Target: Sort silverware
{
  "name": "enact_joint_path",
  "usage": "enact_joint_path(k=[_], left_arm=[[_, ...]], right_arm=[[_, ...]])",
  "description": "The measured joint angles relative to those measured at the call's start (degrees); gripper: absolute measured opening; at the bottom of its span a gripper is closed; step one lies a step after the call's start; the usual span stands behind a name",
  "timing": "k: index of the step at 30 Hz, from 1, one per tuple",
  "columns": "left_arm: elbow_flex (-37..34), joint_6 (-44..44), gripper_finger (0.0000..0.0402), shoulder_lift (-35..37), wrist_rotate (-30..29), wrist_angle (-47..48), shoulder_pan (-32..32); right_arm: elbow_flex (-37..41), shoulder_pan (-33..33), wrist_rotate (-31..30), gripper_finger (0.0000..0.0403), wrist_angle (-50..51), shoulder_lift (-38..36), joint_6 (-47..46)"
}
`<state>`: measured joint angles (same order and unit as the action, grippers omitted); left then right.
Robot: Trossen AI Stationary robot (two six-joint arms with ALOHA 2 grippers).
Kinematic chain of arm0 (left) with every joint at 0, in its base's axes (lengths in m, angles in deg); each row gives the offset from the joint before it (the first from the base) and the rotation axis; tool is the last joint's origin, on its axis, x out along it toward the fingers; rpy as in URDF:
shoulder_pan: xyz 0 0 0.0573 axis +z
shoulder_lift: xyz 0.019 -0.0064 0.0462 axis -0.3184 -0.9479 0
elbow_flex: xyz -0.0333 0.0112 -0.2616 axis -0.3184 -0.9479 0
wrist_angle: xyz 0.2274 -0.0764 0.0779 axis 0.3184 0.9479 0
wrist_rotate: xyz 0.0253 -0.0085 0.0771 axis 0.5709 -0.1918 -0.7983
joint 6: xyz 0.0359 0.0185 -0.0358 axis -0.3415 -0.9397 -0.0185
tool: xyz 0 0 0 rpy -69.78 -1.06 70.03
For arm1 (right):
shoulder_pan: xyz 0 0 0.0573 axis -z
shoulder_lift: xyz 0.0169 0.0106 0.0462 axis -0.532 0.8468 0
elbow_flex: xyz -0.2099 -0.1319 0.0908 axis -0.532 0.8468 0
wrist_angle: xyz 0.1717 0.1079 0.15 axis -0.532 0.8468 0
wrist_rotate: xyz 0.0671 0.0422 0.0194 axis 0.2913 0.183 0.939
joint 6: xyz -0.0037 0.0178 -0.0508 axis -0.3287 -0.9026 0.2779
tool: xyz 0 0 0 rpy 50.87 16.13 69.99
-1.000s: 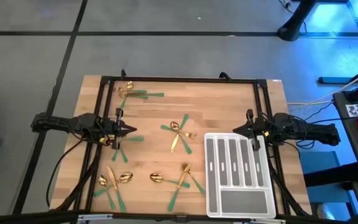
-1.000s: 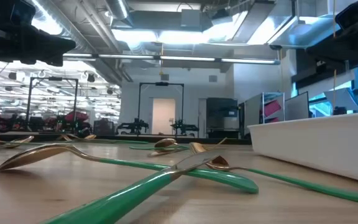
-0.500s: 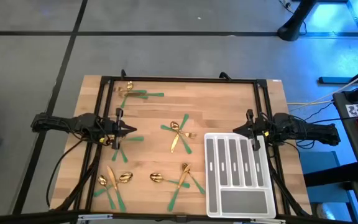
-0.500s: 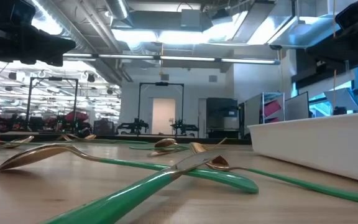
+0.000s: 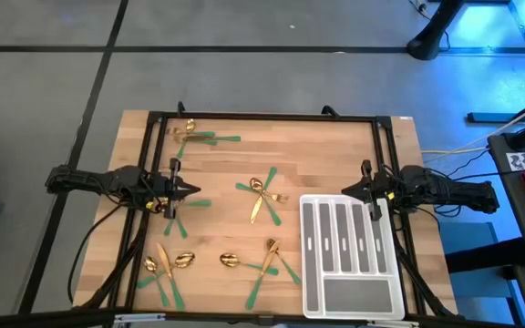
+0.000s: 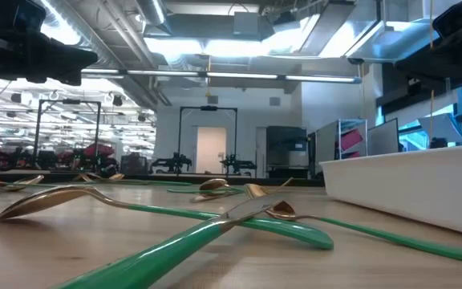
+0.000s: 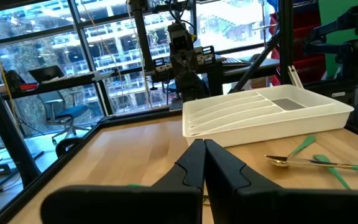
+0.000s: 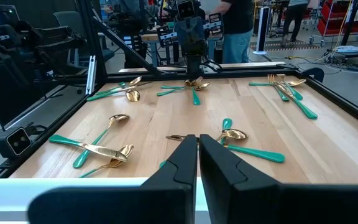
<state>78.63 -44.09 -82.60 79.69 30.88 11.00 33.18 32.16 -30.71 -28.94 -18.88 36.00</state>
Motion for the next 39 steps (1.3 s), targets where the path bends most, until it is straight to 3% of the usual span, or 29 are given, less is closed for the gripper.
enact_joint_path(k=[4, 7, 12, 19, 23, 27, 30, 35, 39], left_arm=[[0.0, 0.0, 0.0000, 0.0, 0.0, 0.0, 0.0], [0.0, 0.0, 0.0000, 0.0, 0.0, 0.0, 0.0], [0.0, 0.0, 0.0000, 0.0, 0.0, 0.0, 0.0], [0.0, 0.0, 0.0000, 0.0, 0.0, 0.0, 0.0], [0.0, 0.0, 0.0000, 0.0, 0.0, 0.0, 0.0], [0.0, 0.0, 0.0000, 0.0, 0.0, 0.0, 0.0], [0.0, 0.0, 0.0000, 0.0, 0.0, 0.0, 0.0], [0.0, 0.0, 0.0000, 0.0, 0.0, 0.0, 0.0], [0.0, 0.0, 0.0000, 0.0, 0.0, 0.0, 0.0]], right_arm=[[0.0, 0.0, -0.3, 0.0021, -0.3, 0.0, 2.2], [0.0, 0.0, -3.4, 0.0021, -4.9, 0.0, 15.0], [0.0, 0.0, -1.3, 0.0021, -13.7, 0.0, 14.4], [-0.1, 0.0, 1.8, 0.0021, -27.3, 1.4, -9.5], [-0.1, -0.1, 5.5, 0.0021, -28.5, 4.8, -13.9], [0.0, -2.1, 8.3, 0.0021, -41.7, 15.6, -19.6], [-1.5, -6.6, 5.6, 0.0021, -49.4, 26.0, -17.8], [-11.6, -13.6, -7.8, 0.0022, -41.1, 44.2, -11.3], [-21.2, -15.1, -17.4, 0.0038, -29.9, 57.4, -4.4]])
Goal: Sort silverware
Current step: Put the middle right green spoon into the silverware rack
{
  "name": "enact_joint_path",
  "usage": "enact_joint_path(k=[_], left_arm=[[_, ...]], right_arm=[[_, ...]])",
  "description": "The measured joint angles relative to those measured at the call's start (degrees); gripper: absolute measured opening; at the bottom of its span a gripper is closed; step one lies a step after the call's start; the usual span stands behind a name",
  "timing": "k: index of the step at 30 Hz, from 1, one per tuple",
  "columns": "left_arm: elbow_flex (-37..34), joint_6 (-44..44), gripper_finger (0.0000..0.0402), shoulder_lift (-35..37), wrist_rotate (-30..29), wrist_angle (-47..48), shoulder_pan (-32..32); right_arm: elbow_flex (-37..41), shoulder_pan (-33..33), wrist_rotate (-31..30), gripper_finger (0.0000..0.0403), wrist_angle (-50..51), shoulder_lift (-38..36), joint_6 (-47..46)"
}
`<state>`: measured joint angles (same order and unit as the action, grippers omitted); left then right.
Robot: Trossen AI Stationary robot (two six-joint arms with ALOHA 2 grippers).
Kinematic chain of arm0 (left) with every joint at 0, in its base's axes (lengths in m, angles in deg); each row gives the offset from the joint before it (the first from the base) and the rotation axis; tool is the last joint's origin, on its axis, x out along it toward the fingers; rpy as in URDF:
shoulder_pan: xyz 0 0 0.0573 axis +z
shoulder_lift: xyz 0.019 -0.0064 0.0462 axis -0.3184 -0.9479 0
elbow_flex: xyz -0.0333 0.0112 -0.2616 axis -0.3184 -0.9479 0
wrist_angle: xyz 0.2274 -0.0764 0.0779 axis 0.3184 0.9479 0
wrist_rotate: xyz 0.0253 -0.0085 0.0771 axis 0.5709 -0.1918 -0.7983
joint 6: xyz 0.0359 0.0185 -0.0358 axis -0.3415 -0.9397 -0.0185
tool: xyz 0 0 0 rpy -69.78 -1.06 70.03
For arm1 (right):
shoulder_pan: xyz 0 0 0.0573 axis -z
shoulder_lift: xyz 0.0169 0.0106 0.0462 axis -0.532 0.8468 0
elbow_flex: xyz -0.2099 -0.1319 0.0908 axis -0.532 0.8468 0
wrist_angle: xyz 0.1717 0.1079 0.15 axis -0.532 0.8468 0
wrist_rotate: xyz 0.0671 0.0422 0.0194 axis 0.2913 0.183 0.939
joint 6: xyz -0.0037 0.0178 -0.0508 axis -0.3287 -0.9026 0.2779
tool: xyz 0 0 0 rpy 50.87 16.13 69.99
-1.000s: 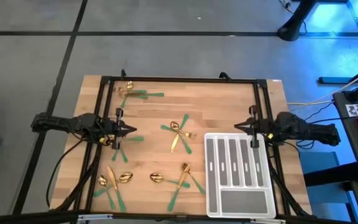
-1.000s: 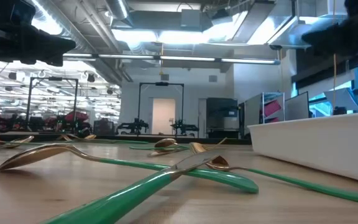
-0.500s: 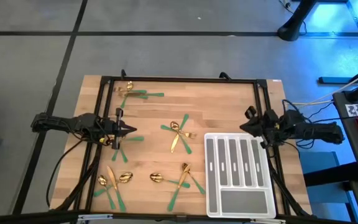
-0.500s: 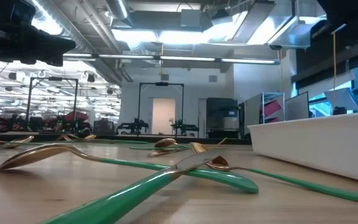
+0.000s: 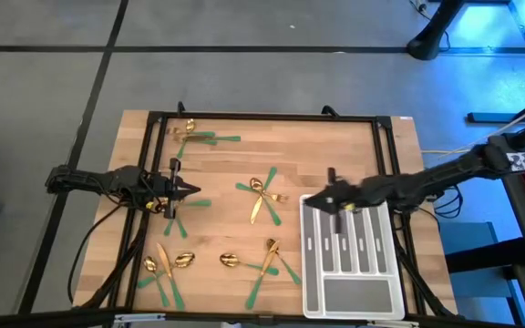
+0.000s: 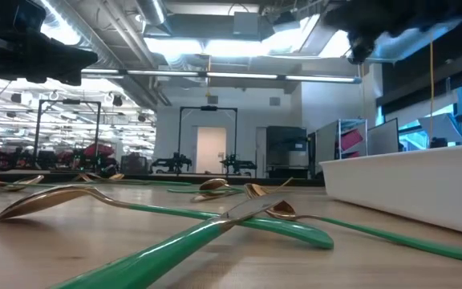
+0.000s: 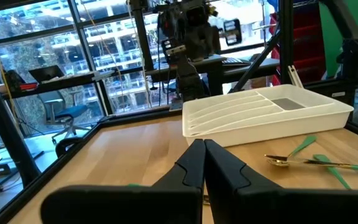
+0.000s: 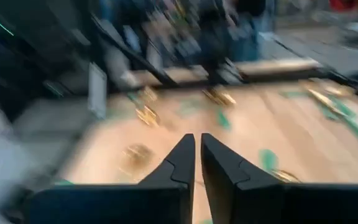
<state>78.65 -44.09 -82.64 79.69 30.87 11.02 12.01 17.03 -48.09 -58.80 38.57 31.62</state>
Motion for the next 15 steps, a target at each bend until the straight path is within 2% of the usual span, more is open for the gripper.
enact_joint_path(k=[4, 10, 15], left_arm=[[0.0, 0.0, 0.0000, 0.0, 0.0, 0.0, 0.0], [0.0, 0.0, 0.0000, 0.0, 0.0, 0.0, 0.0], [0.0, 0.0, 0.0000, 0.0, 0.0, 0.0, 0.0]], right_arm=[[-9.0, 1.6, -5.4, 0.0074, 5.6, 12.1, 2.6], [-24.2, 5.2, 0.4, 0.0152, 22.7, 25.8, -3.2], [-34.8, 4.6, 0.6, 0.0223, 33.3, 34.4, -4.9]])
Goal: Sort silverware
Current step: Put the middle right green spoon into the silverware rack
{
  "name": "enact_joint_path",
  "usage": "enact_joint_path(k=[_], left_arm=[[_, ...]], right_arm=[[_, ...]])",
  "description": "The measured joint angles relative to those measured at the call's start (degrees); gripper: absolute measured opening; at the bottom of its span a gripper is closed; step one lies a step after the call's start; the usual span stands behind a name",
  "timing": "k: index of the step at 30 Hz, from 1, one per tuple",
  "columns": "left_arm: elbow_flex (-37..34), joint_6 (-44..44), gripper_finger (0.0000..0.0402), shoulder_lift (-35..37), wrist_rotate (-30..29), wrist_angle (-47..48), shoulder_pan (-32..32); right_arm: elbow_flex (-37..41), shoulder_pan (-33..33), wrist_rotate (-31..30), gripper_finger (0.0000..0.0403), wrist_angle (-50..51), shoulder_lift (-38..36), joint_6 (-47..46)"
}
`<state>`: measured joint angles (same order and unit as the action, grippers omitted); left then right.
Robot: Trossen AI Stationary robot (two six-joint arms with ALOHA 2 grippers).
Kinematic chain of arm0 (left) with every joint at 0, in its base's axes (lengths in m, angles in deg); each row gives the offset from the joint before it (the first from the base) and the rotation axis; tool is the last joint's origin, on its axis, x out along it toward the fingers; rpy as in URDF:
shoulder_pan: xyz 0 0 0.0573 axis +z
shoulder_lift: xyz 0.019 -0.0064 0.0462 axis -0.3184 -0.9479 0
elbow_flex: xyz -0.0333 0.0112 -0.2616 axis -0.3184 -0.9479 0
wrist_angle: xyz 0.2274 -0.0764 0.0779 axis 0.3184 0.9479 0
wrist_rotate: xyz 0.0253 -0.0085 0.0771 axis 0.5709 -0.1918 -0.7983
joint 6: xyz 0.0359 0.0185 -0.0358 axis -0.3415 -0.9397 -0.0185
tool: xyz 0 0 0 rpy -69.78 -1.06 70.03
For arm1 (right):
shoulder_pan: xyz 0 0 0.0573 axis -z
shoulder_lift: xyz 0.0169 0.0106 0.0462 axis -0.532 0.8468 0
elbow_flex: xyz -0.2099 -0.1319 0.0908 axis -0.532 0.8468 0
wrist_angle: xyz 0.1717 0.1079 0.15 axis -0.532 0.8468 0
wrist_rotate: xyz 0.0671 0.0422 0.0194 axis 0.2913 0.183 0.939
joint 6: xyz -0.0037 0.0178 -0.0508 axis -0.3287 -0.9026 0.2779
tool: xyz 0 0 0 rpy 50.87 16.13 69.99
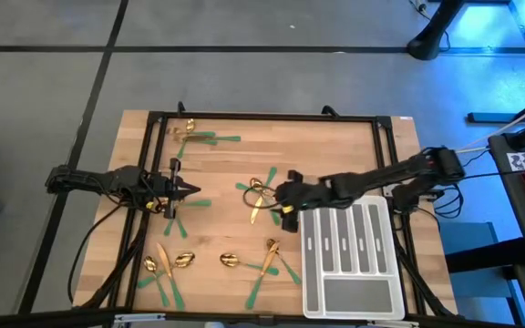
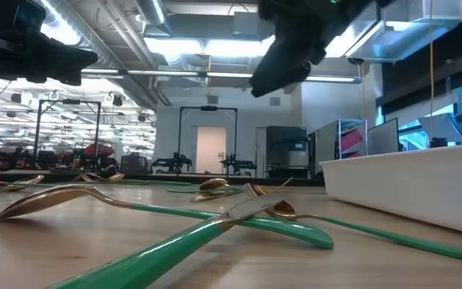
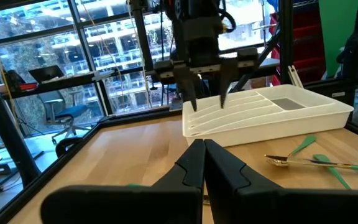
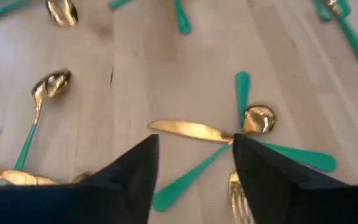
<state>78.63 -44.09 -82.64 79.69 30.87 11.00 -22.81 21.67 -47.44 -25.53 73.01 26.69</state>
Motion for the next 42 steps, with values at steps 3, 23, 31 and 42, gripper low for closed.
enact_joint_path(k=[3, 23, 31, 42], left_arm=[[0.0, 0.0, 0.0000, 0.0, 0.0, 0.0, 0.0], [0.0, 0.0, 0.0000, -0.6, 0.0, 0.0, 0.0], [0.0, 0.0, 0.0000, -1.0, 0.0, 0.0, 0.0], [0.0, 0.0, 0.0000, -0.9, 0.0, -0.1, 0.0]], right_arm=[[-4.0, -0.9, -2.5, 0.0250, 2.5, 4.1, -2.2], [-19.7, 6.6, -6.4, 0.0212, 17.8, 24.0, -21.3], [-19.5, 7.4, -2.9, 0.0174, 19.3, 26.4, -26.1], [-19.5, 7.4, 1.9, 0.0132, 18.9, 28.7, -27.7]])
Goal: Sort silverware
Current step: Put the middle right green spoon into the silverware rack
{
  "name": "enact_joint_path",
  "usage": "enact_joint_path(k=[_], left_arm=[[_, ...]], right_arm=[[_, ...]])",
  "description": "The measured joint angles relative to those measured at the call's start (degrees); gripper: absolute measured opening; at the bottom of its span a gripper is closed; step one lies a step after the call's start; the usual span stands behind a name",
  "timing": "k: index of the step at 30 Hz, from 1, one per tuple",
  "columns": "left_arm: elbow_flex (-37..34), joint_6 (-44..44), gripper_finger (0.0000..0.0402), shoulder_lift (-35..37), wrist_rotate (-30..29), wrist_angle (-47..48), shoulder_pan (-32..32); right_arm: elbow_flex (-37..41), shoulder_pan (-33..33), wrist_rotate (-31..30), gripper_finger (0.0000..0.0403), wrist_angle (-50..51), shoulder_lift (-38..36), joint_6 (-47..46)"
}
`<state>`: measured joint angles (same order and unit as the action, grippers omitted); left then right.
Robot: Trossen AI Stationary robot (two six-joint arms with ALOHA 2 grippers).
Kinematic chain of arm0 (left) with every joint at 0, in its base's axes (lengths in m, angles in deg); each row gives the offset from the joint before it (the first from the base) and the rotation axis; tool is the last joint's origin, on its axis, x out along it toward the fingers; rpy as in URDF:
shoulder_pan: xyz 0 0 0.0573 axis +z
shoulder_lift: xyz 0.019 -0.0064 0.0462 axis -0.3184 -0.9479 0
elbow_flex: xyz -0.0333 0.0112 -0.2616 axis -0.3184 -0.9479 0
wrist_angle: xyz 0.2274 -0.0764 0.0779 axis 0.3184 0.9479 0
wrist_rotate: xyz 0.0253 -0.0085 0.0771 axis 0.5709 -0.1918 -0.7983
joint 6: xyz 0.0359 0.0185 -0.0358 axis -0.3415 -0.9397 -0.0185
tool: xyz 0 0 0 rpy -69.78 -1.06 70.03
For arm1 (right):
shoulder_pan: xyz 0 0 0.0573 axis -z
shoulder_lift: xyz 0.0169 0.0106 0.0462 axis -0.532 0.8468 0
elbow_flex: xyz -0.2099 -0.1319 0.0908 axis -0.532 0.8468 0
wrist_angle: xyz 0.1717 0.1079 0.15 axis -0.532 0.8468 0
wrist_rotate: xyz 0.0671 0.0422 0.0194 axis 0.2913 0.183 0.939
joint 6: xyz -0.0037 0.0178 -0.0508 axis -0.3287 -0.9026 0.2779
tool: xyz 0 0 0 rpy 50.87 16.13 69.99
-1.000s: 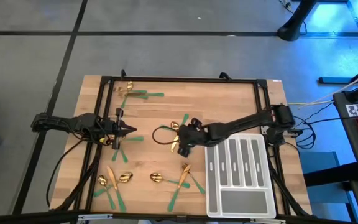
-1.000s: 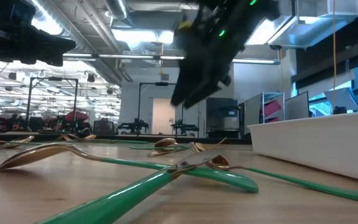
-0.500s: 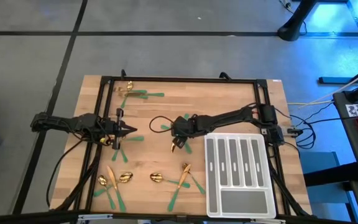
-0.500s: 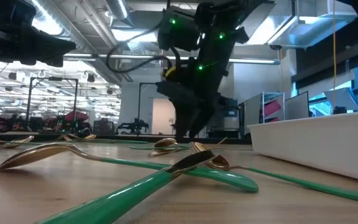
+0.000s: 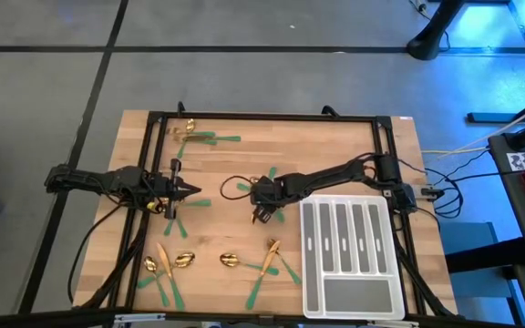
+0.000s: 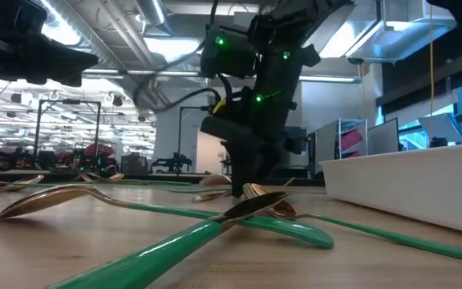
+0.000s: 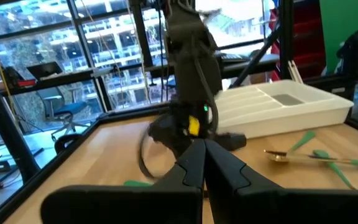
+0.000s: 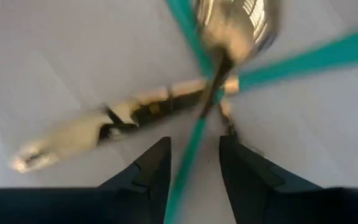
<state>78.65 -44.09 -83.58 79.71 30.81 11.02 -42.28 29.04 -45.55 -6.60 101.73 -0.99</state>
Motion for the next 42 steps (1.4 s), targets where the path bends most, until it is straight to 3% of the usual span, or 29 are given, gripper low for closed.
enact_joint_path(k=[11, 14, 18, 24, 33, 39, 42], left_arm=[[0.0, 0.0, 0.0000, 0.0, 0.0, 0.1, 0.0], [0.0, 0.0, 0.0000, 0.0, 0.0, 0.1, 0.0], [0.0, 0.0, 0.0000, 0.0, 0.0, 0.1, 0.0], [0.0, 0.0, 0.0000, 0.0, 0.0, 0.1, 0.0], [0.0, 0.0, 0.0000, 0.0, 0.0, 0.1, 0.0], [0.0, 0.0, 0.0000, 0.0, 0.0, 0.1, 0.0], [0.0, 0.0, 0.0000, 0.0, 0.0, 0.1, 0.0]], right_arm=[[0.0, -0.3, 0.2, 0.0116, -0.1, 0.0, 1.1], [0.0, -0.3, 0.4, 0.0089, 0.0, 0.3, 1.2], [0.0, -0.4, 1.2, 0.0020, -0.4, 0.3, 2.9], [0.5, -3.3, -0.6, 0.0013, 1.3, -3.0, 2.6], [0.3, -13.1, -11.1, 0.0006, 2.8, -16.0, -4.0], [0.2, -27.0, -22.2, 0.0006, 12.9, -20.3, -16.9], [0.2, -34.4, -27.7, 0.0006, 19.4, -20.3, -27.8]])
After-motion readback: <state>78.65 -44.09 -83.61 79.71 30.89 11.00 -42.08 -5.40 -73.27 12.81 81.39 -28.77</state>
